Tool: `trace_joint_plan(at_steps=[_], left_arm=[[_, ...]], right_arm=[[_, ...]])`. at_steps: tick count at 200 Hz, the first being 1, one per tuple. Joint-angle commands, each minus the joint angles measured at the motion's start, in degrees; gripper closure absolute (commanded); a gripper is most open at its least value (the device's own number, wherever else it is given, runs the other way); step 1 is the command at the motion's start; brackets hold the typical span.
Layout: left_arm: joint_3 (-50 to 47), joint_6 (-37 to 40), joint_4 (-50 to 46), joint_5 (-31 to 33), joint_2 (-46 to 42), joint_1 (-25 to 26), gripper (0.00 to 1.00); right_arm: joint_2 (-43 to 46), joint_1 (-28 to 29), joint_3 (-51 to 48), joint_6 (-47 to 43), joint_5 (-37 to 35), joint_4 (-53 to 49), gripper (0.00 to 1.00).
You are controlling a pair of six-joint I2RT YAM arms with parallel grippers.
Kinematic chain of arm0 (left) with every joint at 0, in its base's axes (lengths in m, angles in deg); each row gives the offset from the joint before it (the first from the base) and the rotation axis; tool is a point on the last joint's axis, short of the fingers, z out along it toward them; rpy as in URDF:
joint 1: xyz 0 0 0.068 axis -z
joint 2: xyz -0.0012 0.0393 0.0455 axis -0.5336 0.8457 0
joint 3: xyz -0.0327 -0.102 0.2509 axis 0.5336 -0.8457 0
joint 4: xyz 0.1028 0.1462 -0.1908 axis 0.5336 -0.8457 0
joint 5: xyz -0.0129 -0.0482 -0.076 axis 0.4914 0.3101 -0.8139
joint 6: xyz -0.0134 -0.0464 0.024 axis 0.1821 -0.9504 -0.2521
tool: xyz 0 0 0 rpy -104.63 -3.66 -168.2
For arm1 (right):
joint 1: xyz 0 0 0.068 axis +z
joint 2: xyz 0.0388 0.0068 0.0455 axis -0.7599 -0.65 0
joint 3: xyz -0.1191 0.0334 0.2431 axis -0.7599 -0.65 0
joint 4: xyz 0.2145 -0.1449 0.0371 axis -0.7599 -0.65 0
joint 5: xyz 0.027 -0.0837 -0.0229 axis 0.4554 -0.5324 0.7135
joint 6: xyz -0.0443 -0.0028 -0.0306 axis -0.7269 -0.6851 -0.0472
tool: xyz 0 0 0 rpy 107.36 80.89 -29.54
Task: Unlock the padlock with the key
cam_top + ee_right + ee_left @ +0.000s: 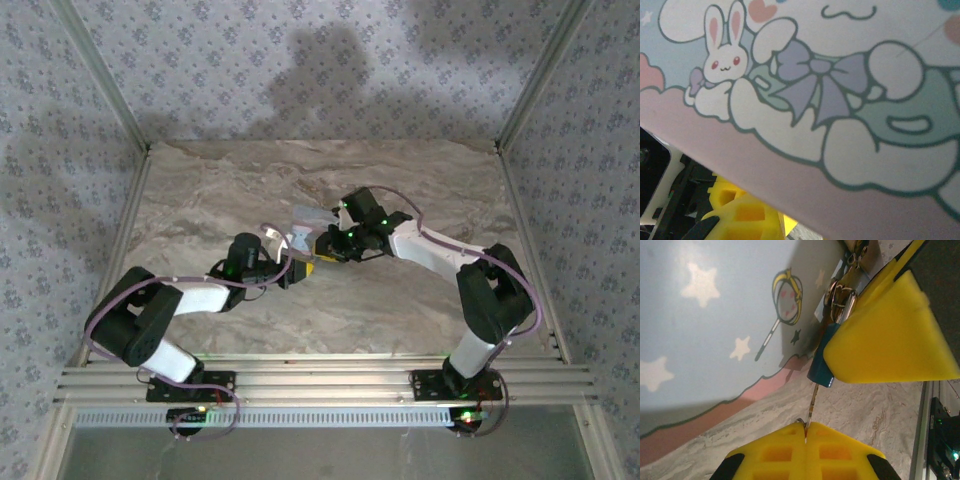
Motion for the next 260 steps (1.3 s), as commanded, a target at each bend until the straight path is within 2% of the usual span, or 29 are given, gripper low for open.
trace_joint_plan(at_steps=[1,62,183,232,260], left_arm=[[3.05,1.23,5.66,-1.68,-3.14,-0.46,1.0],[3.47,2.55,2.31,-1.23,-4.81,-0.53,1.0],[3.63,0.93,3.24,-8.04,-3.53,-3.3,1.0],[3.94,1.27,2.11,-9.37,-4.47,-4.03,1.0],[4.19,3.43,-0.78,-9.12,-5.58,-4.5,1.0]], right_arm=[[-1.4,1.79,1.52,-1.8,1.61,-2.69,1.0],[-2.28,2.43,2.73,-2.87,0.11,-5.0,1.0],[-3.73,2.84,2.71,-5.83,-0.31,-5.62,1.0],[-3.64,2.81,2.73,-7.23,-0.48,-6.57,1.0],[-3.74,2.39,2.55,-8.04,1.71,-6.73,1.0]])
